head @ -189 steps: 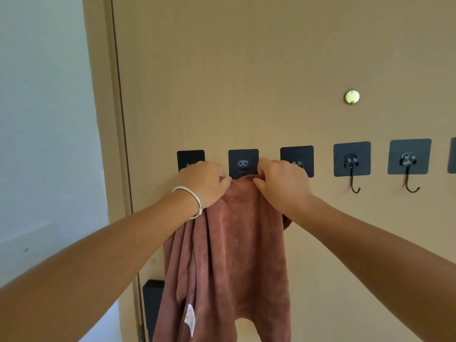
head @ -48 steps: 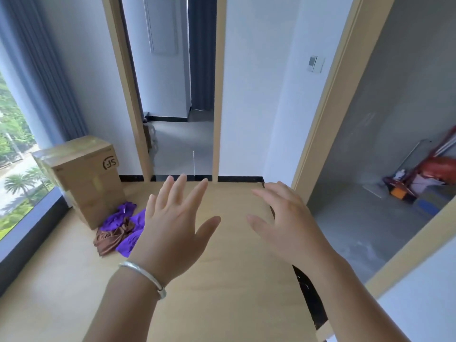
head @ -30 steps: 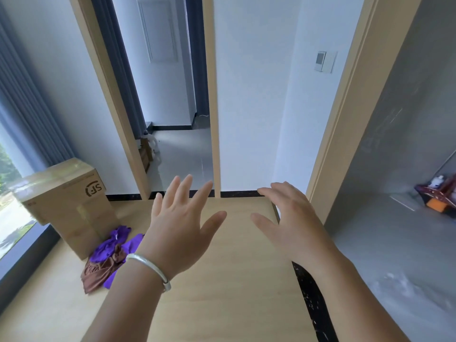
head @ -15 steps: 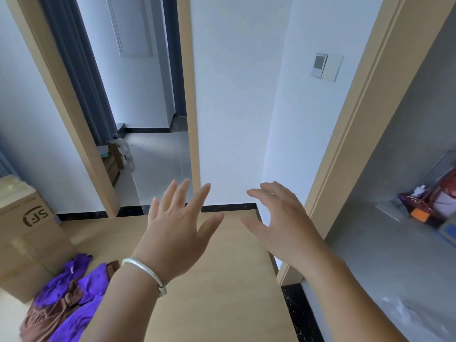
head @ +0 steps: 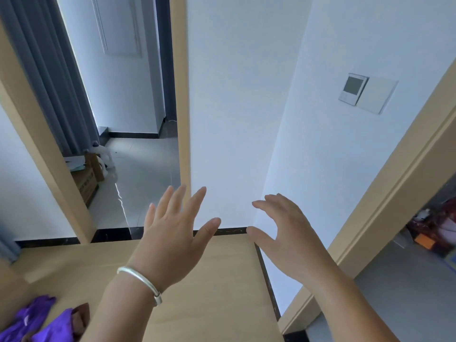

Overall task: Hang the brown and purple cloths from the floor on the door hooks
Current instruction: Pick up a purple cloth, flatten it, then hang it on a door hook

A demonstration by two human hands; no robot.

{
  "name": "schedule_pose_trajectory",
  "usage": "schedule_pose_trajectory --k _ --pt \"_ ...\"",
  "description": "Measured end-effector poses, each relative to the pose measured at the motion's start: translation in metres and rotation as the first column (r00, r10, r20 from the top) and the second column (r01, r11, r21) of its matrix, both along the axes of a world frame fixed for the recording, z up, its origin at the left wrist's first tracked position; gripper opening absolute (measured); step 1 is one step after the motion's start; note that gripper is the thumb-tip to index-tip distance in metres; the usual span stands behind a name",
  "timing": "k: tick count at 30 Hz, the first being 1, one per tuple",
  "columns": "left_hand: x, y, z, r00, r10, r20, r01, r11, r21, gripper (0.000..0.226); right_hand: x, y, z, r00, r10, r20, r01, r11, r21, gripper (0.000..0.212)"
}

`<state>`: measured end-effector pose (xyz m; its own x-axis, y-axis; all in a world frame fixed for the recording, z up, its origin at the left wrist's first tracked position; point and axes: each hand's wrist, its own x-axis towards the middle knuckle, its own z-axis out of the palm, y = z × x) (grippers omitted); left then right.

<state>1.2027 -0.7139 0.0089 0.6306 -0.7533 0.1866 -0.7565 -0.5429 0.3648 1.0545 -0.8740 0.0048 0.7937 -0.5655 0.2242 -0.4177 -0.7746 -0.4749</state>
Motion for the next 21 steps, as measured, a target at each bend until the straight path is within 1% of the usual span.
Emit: schedule_pose_trajectory --k 4,9,12,16,21 --pt "0.035 -0.044 -0.002 1.0 0.012 0.011 -0.012 1.0 0.004 0.069 0.039 -0.048 -0.006 1.0 0.022 0.011 -0.022 1.0 0.01 0.049" --pt "0.077 -0.112 -0.005 0.996 0.066 0.056 -0.067 0.998 0.01 0.069 0.099 -0.123 -0.016 0.994 0.097 0.059 -0.096 0.995 -0.017 0.05" --pt "0.104 -0.155 -0.004 0.989 0.127 0.082 -0.129 0.991 0.023 0.069 0.134 -0.173 -0.014 0.986 0.151 0.07 -0.15 0.989 -0.019 0.049" --pt "0.137 -0.208 -0.002 0.978 0.196 0.071 -0.198 0.979 0.036 0.07 0.176 -0.239 -0.006 0.977 0.195 0.082 -0.193 0.981 -0.026 0.048" --pt "0.169 -0.246 -0.005 0.956 0.29 0.054 -0.291 0.957 0.016 0.07 0.23 -0.288 -0.004 0.955 0.287 0.076 -0.288 0.958 -0.007 0.047"
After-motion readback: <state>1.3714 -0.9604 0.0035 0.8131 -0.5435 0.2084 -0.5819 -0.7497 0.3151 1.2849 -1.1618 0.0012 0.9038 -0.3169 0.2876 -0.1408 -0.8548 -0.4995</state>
